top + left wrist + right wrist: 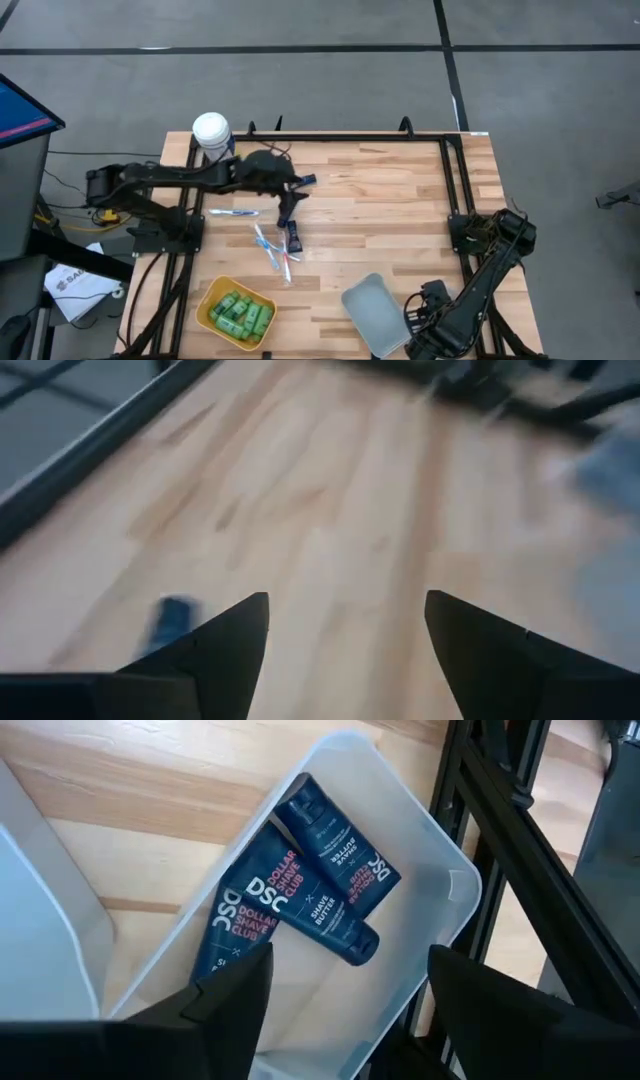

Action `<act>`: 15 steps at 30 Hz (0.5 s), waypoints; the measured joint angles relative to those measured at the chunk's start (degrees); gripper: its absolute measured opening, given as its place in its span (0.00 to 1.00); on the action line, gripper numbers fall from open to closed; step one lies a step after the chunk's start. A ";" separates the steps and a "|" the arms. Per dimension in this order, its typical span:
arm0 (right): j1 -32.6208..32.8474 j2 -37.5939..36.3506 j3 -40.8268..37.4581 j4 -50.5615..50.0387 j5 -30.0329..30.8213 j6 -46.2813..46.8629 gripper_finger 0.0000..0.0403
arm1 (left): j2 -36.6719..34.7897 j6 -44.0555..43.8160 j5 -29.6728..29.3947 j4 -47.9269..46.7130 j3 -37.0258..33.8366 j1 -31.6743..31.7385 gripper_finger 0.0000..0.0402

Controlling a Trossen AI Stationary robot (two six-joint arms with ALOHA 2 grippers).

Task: Pick & Place Travel size toiletries
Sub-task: Put the blue shave cream into the transparent bin

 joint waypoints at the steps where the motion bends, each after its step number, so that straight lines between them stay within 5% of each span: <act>1: 0.01 0.00 0.00 0.04 0.00 0.00 0.64 | 1.77 1.36 -1.09 -2.14 1.45 0.65 0.66; 15: 0.06 0.00 0.00 2.46 0.02 -1.10 0.64 | 20.38 6.22 -0.51 -9.68 10.85 8.99 0.67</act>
